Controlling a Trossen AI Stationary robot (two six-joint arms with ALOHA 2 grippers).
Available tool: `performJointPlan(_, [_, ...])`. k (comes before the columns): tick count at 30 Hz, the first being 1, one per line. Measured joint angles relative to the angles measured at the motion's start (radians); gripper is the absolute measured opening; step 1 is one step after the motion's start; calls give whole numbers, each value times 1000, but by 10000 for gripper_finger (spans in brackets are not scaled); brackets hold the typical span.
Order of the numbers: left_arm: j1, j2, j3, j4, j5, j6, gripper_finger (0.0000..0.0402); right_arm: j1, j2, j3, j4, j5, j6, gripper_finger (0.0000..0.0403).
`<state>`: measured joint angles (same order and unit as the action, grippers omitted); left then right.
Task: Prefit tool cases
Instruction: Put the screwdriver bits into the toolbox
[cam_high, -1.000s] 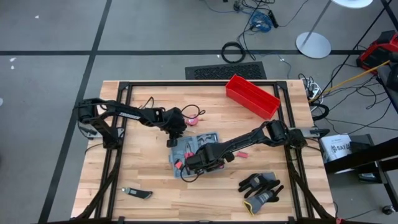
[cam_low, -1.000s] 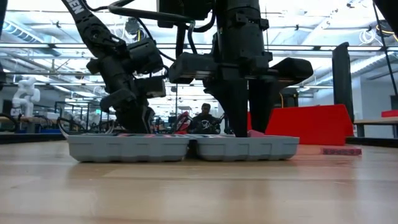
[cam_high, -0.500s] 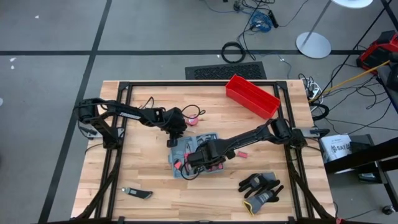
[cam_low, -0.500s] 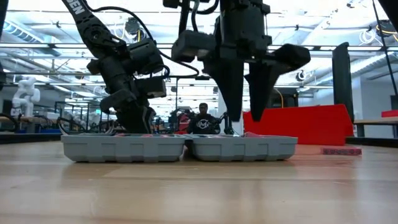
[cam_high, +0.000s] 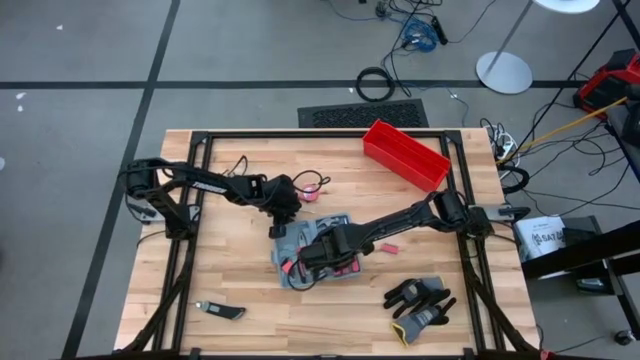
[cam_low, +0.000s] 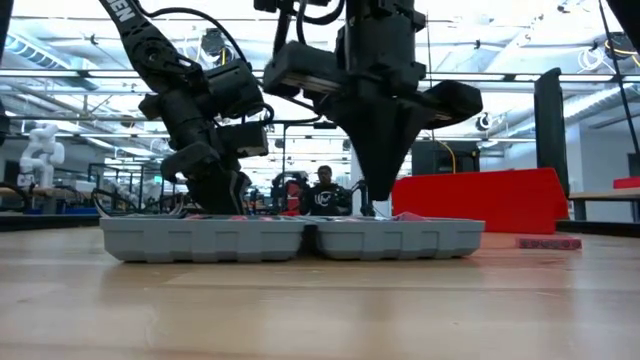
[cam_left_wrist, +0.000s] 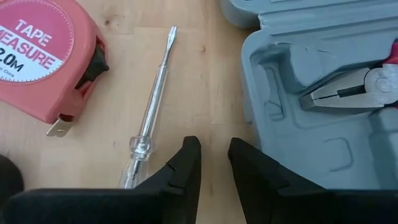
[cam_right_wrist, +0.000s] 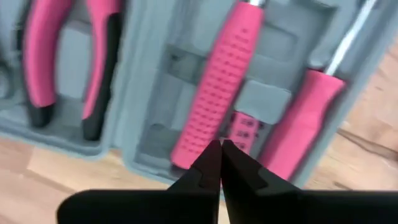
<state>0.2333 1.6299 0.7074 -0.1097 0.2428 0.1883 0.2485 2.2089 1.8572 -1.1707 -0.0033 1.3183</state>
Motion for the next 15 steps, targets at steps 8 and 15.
performJointPlan(8, [-1, 34, 1, 8, 9, 0, 93, 5, 0, 0, -28, -26, 16, 0])
performJointPlan(15, [-4, 51, 1, 29, 9, -26, 93, 8, 42, 0, -9, -63, 5, 0])
